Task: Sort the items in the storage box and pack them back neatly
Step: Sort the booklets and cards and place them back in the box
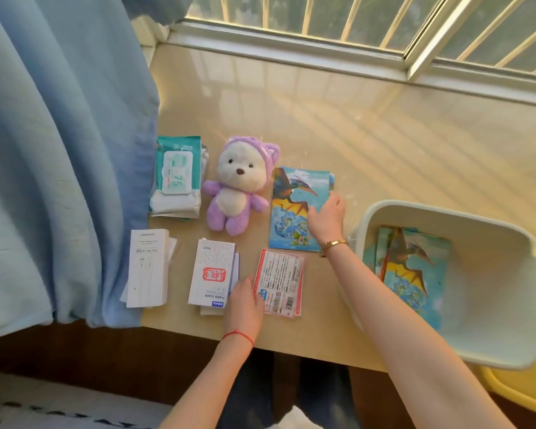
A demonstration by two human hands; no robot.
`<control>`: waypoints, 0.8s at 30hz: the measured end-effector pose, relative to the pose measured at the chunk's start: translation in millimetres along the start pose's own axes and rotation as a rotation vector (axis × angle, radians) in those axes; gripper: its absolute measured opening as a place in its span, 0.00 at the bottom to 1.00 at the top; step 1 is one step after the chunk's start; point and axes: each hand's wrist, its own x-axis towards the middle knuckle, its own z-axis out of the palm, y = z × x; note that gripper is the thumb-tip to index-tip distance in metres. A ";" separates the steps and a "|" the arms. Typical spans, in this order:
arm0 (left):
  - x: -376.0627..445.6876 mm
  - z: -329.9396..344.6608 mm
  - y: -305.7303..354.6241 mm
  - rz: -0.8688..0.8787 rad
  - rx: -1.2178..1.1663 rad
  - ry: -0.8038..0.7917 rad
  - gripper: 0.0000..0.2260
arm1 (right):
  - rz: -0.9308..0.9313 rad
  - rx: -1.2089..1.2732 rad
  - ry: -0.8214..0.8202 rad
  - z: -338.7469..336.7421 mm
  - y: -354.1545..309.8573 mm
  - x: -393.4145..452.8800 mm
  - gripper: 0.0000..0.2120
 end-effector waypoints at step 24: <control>-27.1 138.3 208.4 0.469 0.144 0.264 0.13 | 0.119 -0.097 -0.105 -209.2 263.7 -24.3 0.33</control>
